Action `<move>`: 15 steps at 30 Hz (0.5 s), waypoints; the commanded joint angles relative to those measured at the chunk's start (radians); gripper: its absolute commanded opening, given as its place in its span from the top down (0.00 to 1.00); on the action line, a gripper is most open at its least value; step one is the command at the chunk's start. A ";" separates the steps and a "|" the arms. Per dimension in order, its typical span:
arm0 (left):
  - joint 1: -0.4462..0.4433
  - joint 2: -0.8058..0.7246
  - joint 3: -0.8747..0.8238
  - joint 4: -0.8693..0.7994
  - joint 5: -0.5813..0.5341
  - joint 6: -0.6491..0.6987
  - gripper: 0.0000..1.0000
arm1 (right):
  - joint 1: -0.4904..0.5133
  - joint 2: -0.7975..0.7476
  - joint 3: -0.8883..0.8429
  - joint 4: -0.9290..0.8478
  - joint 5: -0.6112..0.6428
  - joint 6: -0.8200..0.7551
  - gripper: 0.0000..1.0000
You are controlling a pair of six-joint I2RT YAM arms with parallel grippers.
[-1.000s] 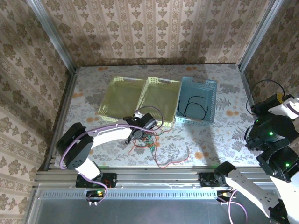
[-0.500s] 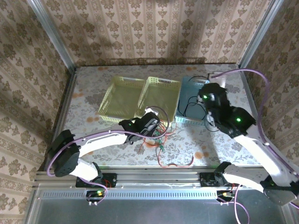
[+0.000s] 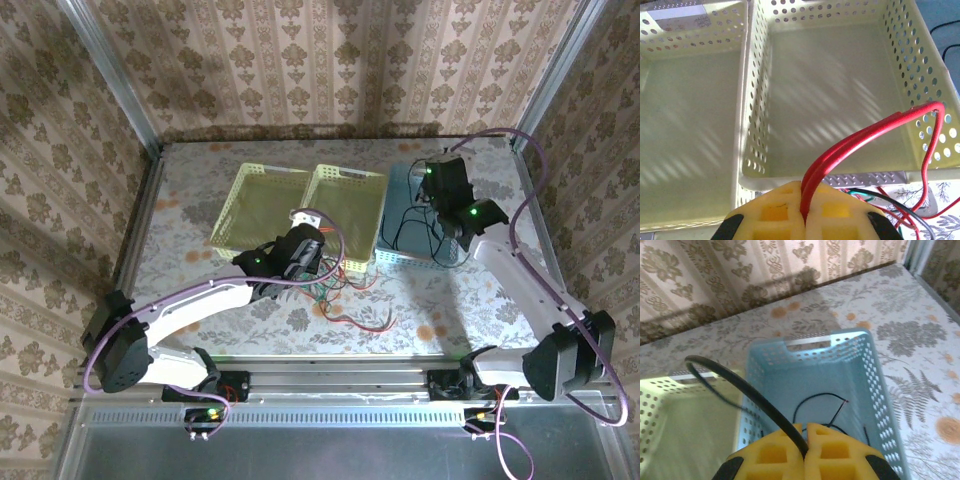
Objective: Untangle the cables
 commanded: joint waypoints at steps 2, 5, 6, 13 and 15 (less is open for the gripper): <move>-0.001 -0.005 -0.017 0.022 -0.007 -0.039 1.00 | -0.004 0.064 0.040 0.118 -0.049 -0.027 1.00; -0.010 0.004 -0.020 0.008 -0.005 -0.044 1.00 | -0.011 0.134 0.076 0.127 -0.022 -0.040 1.00; -0.013 0.005 -0.020 0.004 -0.004 -0.045 1.00 | -0.010 0.149 0.084 0.130 -0.015 -0.046 1.00; -0.026 0.014 -0.016 -0.009 -0.007 -0.048 1.00 | -0.013 0.221 0.057 0.085 0.058 0.035 1.00; -0.026 0.020 -0.011 -0.014 -0.010 -0.049 1.00 | -0.014 0.216 0.022 0.078 0.074 0.075 1.00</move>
